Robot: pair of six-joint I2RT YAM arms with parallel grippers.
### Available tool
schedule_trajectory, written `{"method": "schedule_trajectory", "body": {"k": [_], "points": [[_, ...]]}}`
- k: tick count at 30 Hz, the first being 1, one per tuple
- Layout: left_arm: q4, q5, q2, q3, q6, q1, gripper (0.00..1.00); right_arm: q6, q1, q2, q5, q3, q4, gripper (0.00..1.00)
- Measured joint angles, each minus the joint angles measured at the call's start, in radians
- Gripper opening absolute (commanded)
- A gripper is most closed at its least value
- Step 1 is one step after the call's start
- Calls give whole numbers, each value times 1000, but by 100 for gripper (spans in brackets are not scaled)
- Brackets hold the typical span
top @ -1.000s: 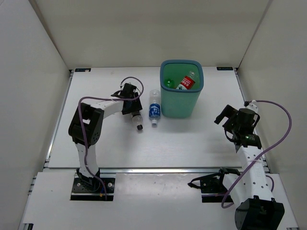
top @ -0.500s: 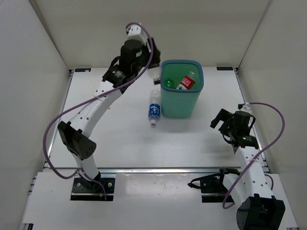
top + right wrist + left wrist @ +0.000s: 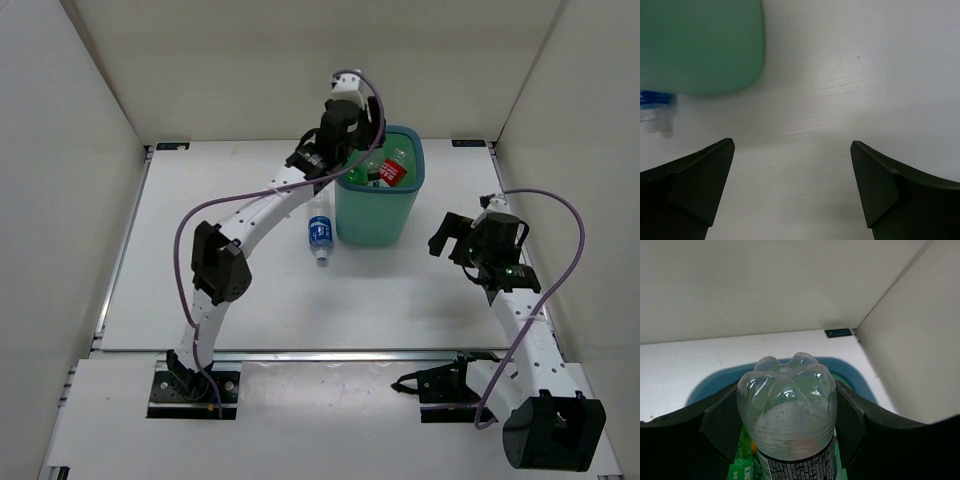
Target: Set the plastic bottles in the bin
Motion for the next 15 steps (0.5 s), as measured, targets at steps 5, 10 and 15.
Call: {"method": "schedule_trajectory", "body": {"k": [5,10,15], "points": [[11,-69,74,0,56,-51,98,-25,41,14,21,35,-3,99],[-12,-108,5,-27,79,-80,98,-68,174,55,153,97,-120,99],[-131,-119,-181,-144,66,-56,99,-103,282,63,213,299,-146,99]]}}
